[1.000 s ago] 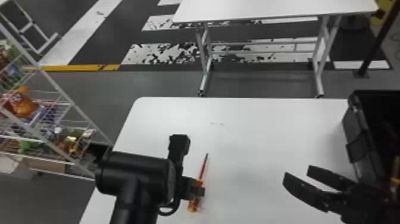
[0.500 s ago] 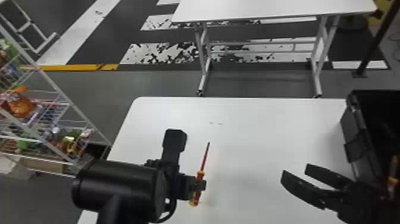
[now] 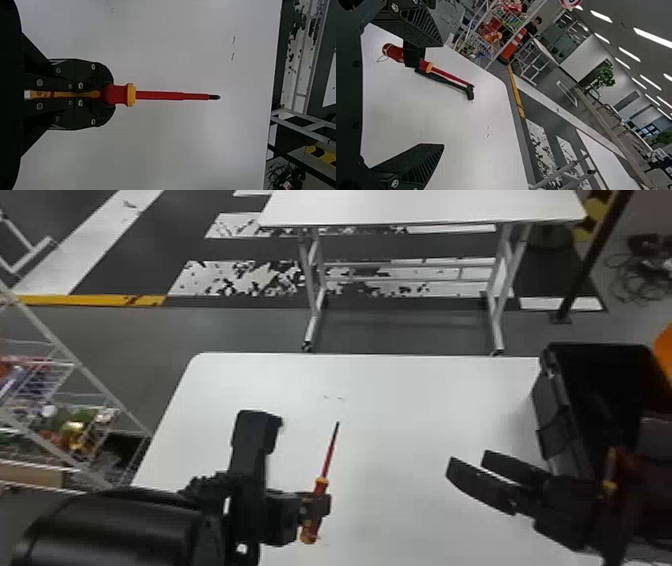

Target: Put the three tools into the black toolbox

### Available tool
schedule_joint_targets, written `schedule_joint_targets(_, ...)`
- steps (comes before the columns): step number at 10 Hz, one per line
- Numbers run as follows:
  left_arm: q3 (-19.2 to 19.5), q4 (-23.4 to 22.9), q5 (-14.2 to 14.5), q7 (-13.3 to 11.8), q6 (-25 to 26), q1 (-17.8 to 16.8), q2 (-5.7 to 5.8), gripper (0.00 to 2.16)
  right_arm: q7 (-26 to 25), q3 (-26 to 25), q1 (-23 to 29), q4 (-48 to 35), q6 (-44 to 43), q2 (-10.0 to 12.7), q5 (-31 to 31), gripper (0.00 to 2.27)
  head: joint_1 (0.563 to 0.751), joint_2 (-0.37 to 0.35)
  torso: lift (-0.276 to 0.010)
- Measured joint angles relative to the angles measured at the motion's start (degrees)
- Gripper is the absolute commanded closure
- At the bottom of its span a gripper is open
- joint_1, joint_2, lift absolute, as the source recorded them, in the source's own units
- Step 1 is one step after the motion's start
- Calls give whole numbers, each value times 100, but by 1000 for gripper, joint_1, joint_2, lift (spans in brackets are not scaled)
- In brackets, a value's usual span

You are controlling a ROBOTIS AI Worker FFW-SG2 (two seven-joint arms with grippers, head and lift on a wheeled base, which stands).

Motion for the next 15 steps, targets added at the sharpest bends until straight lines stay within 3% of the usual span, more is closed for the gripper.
schedule_joint_targets(2, 50, -239, 151, -223, 0, 163, 20, 1744, 0, -14, -163, 218, 140, 8, -74, 103, 695, 95, -51)
schedule_joint_targets(4, 422, -279, 571, -728, 0, 185, 6, 1744, 0, 45, -207, 290, 151, 17, -54, 103, 695, 82, -51)
schedule_joint_targets(5, 700, -222, 784, -1260, 0, 182, -14, 1744, 0, 59, -236, 295, 200, 18, -10, 103, 695, 77, -51)
schedule_joint_targets(7, 1173, 23, 1182, -2009, 0, 115, -43, 1744, 0, 29, -291, 312, 326, 12, 21, 103, 695, 57, -51)
schedule_joint_targets(10, 1596, 326, 1365, -3339, -317, 64, -157, 1744, 38, -72, -364, 448, 342, 5, -56, 103, 695, 24, -51)
schedule_joint_targets(13, 1690, 383, 1404, -3767, -370, 167, -247, 1747, 89, -298, -536, 613, 350, -35, -260, 103, 695, -12, -51)
schedule_joint_targets(15, 1613, 441, 1435, -3863, -402, 254, -298, 1747, 100, -380, -727, 697, 617, -81, -505, 103, 695, -40, -51)
